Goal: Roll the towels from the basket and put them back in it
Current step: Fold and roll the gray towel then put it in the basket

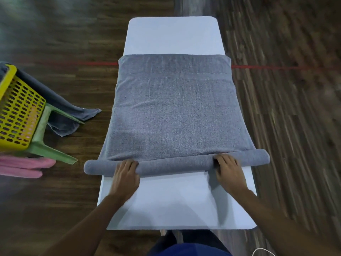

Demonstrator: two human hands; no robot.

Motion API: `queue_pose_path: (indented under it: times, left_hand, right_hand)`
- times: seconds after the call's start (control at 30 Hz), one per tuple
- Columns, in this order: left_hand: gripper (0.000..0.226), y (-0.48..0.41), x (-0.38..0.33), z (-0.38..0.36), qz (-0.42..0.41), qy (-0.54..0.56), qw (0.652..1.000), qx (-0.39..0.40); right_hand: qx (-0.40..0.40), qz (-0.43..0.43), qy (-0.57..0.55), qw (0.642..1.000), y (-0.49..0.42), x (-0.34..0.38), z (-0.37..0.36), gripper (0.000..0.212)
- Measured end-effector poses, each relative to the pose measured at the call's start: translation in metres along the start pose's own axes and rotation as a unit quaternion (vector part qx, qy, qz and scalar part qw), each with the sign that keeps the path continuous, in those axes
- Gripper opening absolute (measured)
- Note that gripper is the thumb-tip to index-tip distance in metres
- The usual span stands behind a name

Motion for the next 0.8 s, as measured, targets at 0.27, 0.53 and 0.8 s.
queue_pose_path:
  times: [0.27,0.53,0.8]
  left_hand:
    - [0.027,-0.020,0.004,0.001,0.026,-0.007,0.998,0.055]
    - [0.023,-0.046,0.023,0.010,0.039,0.019,0.999,0.033]
    - [0.055,-0.022,0.007,-0.006,-0.005,-0.045,0.998,0.036]
  right_hand:
    - [0.114,-0.035,0.036,0.992,-0.020,-0.007,-0.009,0.045]
    - [0.199,-0.119,-0.034,0.972,-0.044,-0.030,-0.007,0.034]
    - [0.038,0.011,0.014,0.999,-0.019,-0.002,-0.007,0.052]
Point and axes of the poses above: each hand's wrist, its own y-axis away from the middle knuckle, its own z-axis out of the back of the hand, x = y × z, the point moved 7 cm from there along -y, towards the middle knuckle, and after that the axes turned 1 degree about y, right-handed, at the moved point
